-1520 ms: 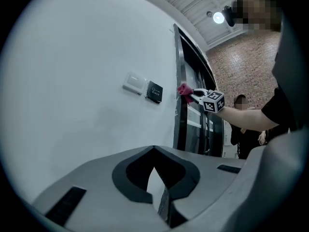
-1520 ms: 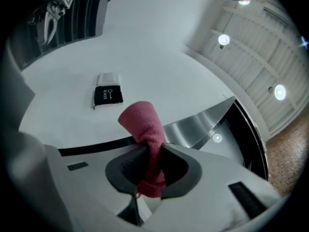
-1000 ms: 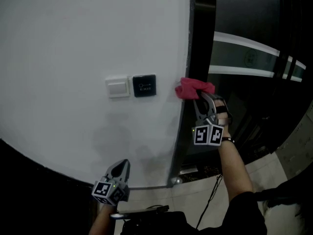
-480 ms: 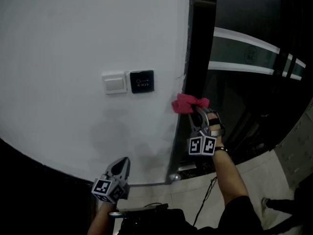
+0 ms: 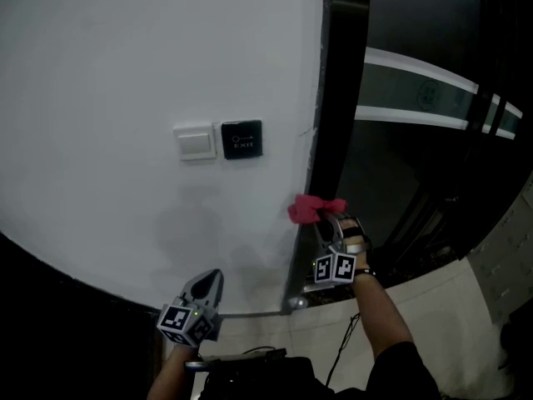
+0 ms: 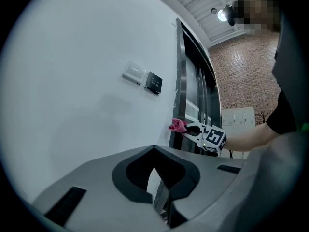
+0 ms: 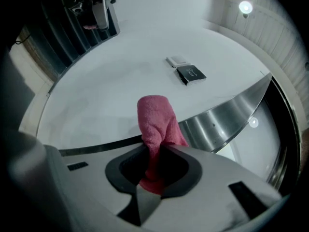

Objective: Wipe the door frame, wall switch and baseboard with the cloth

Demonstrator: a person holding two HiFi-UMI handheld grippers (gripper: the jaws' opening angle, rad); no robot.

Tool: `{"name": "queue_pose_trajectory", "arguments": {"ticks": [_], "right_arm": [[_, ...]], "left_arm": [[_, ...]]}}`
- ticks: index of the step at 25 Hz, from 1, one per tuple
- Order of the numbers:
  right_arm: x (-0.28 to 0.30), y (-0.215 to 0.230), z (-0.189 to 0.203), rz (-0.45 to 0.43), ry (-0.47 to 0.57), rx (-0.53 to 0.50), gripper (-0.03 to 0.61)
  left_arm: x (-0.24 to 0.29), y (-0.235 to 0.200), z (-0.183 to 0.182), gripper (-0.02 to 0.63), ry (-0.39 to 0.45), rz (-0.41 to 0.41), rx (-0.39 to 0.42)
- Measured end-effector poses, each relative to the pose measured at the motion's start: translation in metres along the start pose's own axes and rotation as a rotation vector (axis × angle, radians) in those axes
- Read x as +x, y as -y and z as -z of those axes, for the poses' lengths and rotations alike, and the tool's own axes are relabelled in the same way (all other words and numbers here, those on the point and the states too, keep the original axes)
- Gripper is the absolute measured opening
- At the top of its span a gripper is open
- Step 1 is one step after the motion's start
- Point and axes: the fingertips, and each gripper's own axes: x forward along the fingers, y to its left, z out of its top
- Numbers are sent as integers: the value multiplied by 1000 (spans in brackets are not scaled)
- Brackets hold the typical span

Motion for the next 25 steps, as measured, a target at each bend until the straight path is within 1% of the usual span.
{"name": "queue_pose_trajectory", "arguments": {"ticks": [5,12,15,25], "right_arm": [[0,-16,5,-15,3,24,66],[0,-51,16,-73,4,44,66],[1,-60,18,-89,8,54,66],[1,-85,24,-157,3,80,66]], "left_arm": [[-4,1,0,3,-8,-15,2],[-11,-8,6,3,-10,-52,8],[-14,-10,7,3,-14,-70,8],[-22,-12,10,3,-29,-89,-4]]}}
